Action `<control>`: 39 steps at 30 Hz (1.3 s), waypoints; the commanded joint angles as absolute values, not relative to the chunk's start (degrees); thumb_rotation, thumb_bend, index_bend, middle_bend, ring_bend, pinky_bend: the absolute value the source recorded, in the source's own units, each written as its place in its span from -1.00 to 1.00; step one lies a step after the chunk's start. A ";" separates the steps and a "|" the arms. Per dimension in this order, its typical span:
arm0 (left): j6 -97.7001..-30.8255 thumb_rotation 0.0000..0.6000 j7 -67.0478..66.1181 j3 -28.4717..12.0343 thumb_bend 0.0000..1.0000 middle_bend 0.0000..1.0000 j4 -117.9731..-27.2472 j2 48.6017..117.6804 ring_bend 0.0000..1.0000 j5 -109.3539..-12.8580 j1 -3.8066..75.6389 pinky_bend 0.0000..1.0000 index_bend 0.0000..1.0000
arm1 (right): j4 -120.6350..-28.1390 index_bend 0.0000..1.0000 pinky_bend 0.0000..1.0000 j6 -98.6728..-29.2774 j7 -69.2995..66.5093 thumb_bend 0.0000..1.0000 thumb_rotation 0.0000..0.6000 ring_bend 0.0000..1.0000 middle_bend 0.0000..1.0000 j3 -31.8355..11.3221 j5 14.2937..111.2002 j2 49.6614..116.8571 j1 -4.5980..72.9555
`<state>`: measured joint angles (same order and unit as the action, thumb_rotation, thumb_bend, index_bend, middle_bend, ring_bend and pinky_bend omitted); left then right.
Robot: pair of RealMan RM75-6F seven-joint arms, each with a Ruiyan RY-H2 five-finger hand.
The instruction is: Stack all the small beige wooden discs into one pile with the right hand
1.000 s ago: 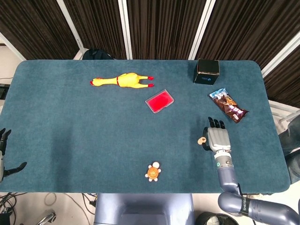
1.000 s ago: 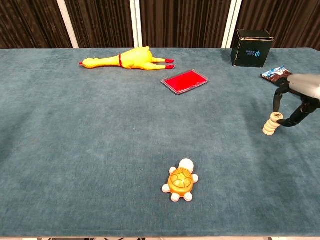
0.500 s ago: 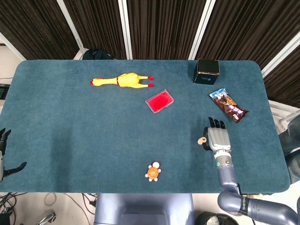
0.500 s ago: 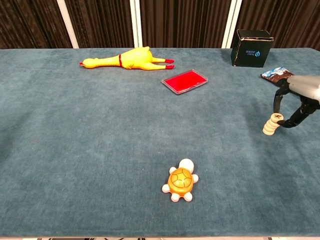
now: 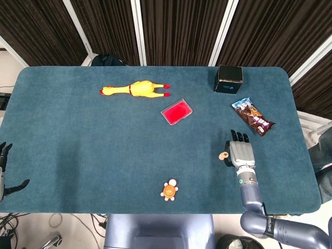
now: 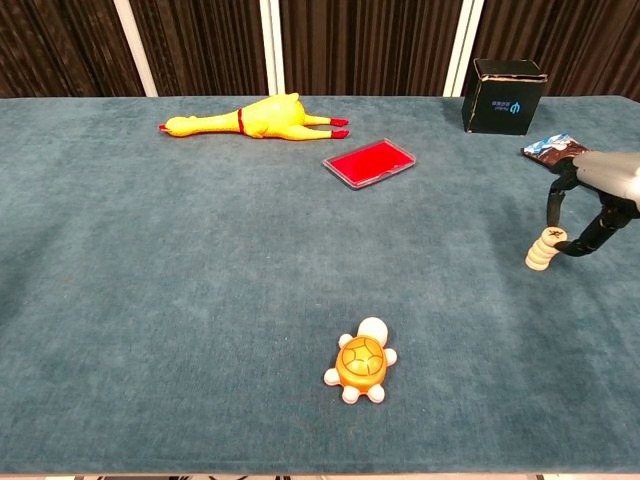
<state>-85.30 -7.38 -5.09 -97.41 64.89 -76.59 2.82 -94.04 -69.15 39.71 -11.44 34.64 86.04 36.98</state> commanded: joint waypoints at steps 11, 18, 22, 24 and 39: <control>-85.39 1.00 -7.61 -5.04 -0.93 -1.00 -97.48 64.93 -1.00 -76.70 2.80 -1.00 -0.79 | -94.71 0.01 -1.00 -68.92 40.89 -0.14 1.00 -1.00 -1.00 -11.28 33.57 85.41 37.49; -85.36 1.00 -7.50 -5.07 -0.94 -1.00 -97.49 64.88 -1.00 -76.62 2.79 -1.00 -0.79 | -94.50 -0.02 -1.00 -68.95 41.11 -0.14 1.00 -1.00 -1.00 -11.23 33.07 85.57 37.68; -85.32 1.00 -7.45 -5.08 -0.94 -1.00 -97.50 64.85 -1.00 -76.55 2.79 -1.00 -0.79 | -94.47 -0.04 -1.00 -68.95 41.23 -0.14 1.00 -1.00 -1.00 -11.26 32.82 85.56 37.81; -85.25 1.00 -7.42 -5.07 -0.94 -1.00 -97.53 64.83 -1.00 -76.53 2.80 -1.00 -0.79 | -94.56 -0.04 -1.00 -68.98 41.25 -0.14 1.00 -1.00 -1.00 -11.35 32.75 85.49 37.89; -85.31 1.00 -7.53 -5.06 -0.94 -1.00 -97.57 64.86 -1.00 -76.53 2.78 -1.00 -0.79 | -96.84 -0.18 -1.00 -69.19 42.27 -0.14 1.00 -1.00 -1.00 -11.05 31.87 83.87 38.32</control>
<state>-85.32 -7.53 -5.06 -97.56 64.86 -76.52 2.77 -96.58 -69.01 42.45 -10.94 31.68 84.04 38.35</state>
